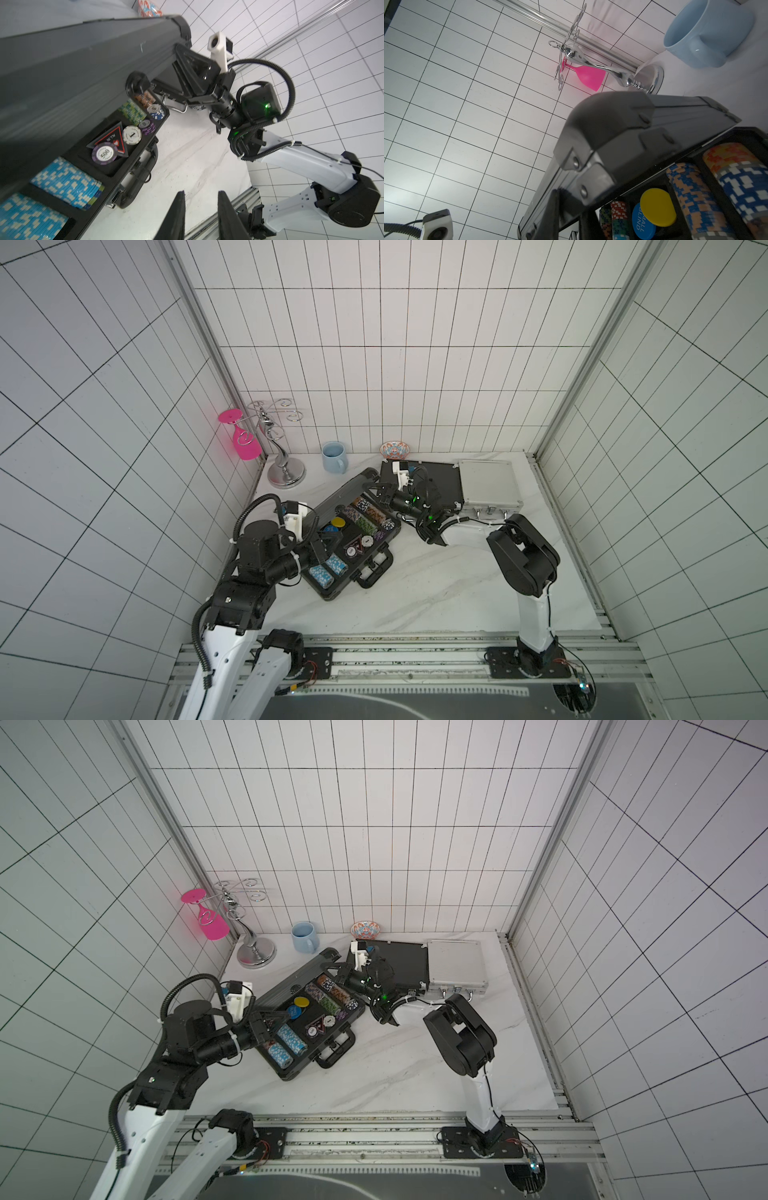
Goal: Close the poker set cases
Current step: Close the lid of the poker set case.
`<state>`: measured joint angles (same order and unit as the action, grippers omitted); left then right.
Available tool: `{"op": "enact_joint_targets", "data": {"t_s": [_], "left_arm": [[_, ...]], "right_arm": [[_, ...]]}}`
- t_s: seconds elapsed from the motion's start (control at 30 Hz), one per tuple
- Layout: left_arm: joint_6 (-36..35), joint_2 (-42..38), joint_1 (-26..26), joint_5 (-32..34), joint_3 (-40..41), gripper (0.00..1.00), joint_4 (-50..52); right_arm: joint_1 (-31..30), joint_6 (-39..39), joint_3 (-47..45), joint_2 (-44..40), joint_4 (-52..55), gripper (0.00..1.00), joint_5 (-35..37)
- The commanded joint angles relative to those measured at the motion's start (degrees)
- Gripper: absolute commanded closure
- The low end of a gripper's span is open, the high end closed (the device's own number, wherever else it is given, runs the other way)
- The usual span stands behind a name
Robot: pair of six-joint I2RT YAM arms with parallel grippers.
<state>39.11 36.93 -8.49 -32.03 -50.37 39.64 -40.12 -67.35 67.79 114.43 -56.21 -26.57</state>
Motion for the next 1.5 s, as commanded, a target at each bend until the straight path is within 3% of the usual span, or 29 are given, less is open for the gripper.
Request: {"op": "enact_joint_targets", "data": {"t_s": [0.0,0.1,0.27,0.4,0.57,0.87,1.0,1.2,1.33,1.47], "left_arm": [[4.6,2.5,0.0,6.5,-1.8,0.65,-8.0],[6.3,5.8,0.1,11.9,-4.2,0.57,-9.8],[4.9,12.8,0.2,18.2,-6.2,0.52,-9.8],[2.4,19.3,0.0,17.3,-6.0,0.52,-10.0],[-2.1,25.7,-1.3,20.9,-6.2,0.54,-8.4],[-9.8,36.0,-10.5,33.8,-10.0,0.55,-2.3],[-10.2,40.0,-12.7,36.6,-9.9,0.55,-1.5],[-11.4,44.4,-12.8,41.0,-7.4,0.57,-2.1],[-11.6,47.9,-12.4,44.9,-6.7,0.58,-0.3],[-11.5,51.2,-7.1,43.5,-4.9,0.59,0.1]], "right_arm": [[-0.2,9.9,-6.8,-0.1,6.5,0.87,-0.2],[-0.4,9.5,-10.6,-2.1,4.8,0.8,-0.2],[-1.0,9.6,-17.0,-5.4,2.6,0.52,-0.4],[-1.0,12.3,-21.6,-8.8,4.6,0.45,-0.2],[0.0,18.8,-24.5,-14.7,17.8,0.36,1.9],[3.1,29.3,-28.0,-26.4,35.2,0.34,9.9],[6.0,33.0,-25.1,-26.1,38.7,0.34,11.8],[7.8,38.4,-18.2,-19.8,39.7,0.33,12.0],[7.8,40.4,-15.3,-16.4,36.0,0.33,7.7],[6.9,42.3,-12.9,-14.7,35.3,0.33,6.3]]}}
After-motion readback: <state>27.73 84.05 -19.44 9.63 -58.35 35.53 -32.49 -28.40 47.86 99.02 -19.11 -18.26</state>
